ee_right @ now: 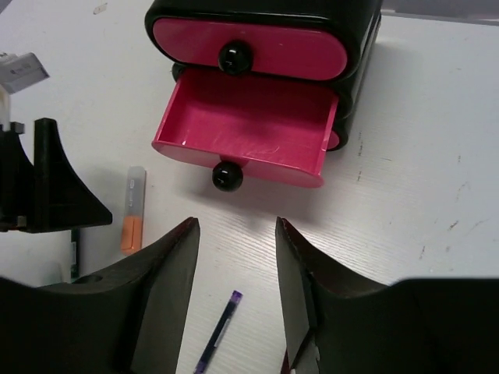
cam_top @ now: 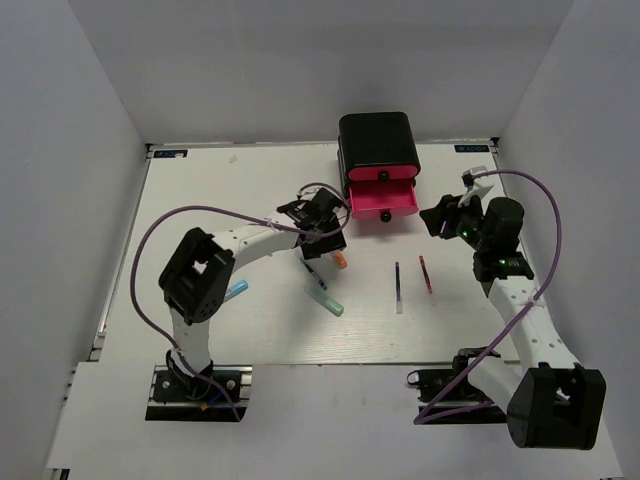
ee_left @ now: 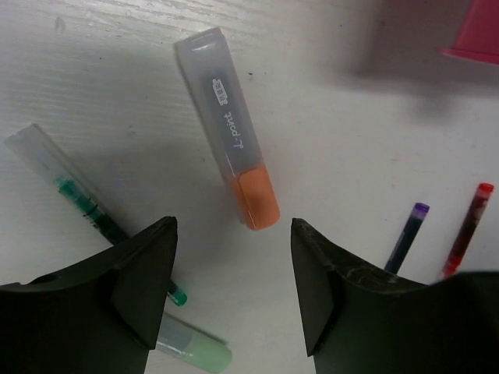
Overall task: Sort the stationery into containers
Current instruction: Open the drawer, then grab a piece of stationery with the left arm
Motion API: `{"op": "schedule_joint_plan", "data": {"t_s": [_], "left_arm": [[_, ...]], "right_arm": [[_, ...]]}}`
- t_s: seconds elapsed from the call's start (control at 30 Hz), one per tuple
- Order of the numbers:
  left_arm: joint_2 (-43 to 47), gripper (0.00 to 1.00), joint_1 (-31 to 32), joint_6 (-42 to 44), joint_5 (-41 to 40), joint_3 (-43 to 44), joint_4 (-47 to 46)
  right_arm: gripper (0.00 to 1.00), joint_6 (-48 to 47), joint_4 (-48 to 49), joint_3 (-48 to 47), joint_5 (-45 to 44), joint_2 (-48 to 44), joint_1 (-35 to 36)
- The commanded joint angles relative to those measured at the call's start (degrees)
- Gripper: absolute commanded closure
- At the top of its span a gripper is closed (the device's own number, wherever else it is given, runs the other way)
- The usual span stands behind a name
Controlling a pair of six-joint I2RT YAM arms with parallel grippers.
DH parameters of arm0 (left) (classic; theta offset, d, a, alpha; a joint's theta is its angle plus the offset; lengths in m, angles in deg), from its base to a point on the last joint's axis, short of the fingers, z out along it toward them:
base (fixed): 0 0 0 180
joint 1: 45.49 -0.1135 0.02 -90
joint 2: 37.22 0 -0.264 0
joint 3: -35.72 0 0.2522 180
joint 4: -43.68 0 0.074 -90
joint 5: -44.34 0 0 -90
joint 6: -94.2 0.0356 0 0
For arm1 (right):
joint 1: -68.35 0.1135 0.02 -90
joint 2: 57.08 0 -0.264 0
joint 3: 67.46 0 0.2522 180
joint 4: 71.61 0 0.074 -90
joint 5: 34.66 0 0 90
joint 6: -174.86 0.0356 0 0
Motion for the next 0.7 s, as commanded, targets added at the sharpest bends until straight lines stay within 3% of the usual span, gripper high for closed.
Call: {"op": "schedule_joint_plan", "data": {"t_s": [0.0, 0.13, 0.33, 0.67], "left_arm": [[-2.2, 0.30, 0.7, -4.7, -1.7, 5.1, 5.5], [-6.3, 0.30, 1.2, -5.3, -2.8, 10.3, 7.2], [-15.8, 0.33, 1.2, -6.5, -4.7, 21.7, 18.9], [-17.6, 0.35, 1.2, -7.0, -5.3, 20.3, 20.4]], "right_arm": [[0.51, -0.7, 0.7, 1.0, 0.7, -2.1, -2.7], [0.51, -0.5, 1.5, 2.4, 2.5, -4.4, -5.1], [0.51, 0.1, 2.5, 3.0, 3.4, -5.2, -7.5], [0.51, 1.8, 3.9, 4.2, 7.0, -6.3, -11.1]]}}
